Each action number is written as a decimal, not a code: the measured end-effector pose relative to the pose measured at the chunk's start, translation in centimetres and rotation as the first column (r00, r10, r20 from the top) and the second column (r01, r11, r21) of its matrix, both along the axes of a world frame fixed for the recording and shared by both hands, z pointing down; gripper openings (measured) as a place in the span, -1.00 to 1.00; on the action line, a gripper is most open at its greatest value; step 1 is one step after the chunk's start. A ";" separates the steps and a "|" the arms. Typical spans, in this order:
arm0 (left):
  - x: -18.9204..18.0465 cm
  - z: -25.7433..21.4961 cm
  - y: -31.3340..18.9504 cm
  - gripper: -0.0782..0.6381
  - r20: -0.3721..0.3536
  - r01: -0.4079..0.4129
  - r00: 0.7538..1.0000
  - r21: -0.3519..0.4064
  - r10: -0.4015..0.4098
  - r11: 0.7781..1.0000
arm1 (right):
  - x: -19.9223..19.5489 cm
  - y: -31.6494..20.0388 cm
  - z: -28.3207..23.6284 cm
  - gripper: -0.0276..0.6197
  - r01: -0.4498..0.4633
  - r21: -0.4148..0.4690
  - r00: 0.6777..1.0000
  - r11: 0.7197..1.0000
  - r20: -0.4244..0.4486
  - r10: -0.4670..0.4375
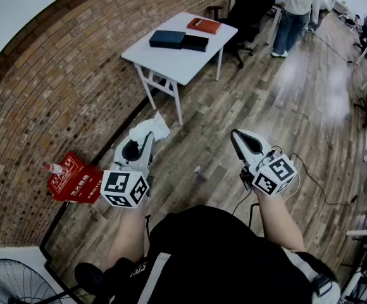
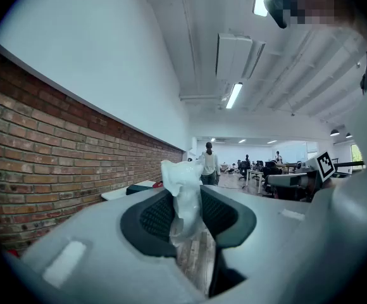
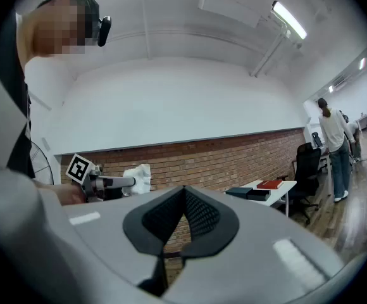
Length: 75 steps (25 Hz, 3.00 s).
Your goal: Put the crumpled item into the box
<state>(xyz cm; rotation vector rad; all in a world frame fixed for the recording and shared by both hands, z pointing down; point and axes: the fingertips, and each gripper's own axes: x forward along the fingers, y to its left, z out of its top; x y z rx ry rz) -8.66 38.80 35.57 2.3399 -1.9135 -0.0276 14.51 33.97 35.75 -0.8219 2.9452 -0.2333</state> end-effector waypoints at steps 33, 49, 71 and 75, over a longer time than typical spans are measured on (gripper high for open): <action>-2.1 4.3 -17.0 -0.47 -0.004 -0.081 0.997 -0.053 0.081 0.995 | -0.7 -14.3 5.4 -0.91 -0.055 -0.193 0.998 0.980 0.002 0.056; -11.4 6.2 -29.5 -0.47 -0.050 -0.158 0.987 -0.083 0.154 0.984 | -16.4 -25.5 5.8 -0.91 -0.006 -0.232 1.000 0.973 -0.022 0.001; -8.9 7.2 -47.6 -0.47 -0.086 -0.164 0.984 -0.117 0.155 0.979 | -13.9 -44.4 10.5 -0.91 -0.013 -0.325 0.999 0.945 -0.050 -0.003; -6.5 7.1 -52.6 -0.47 -0.069 -0.166 0.985 -0.133 0.158 0.977 | -12.4 -49.7 11.5 -0.91 0.003 -0.346 0.998 0.938 -0.055 -0.023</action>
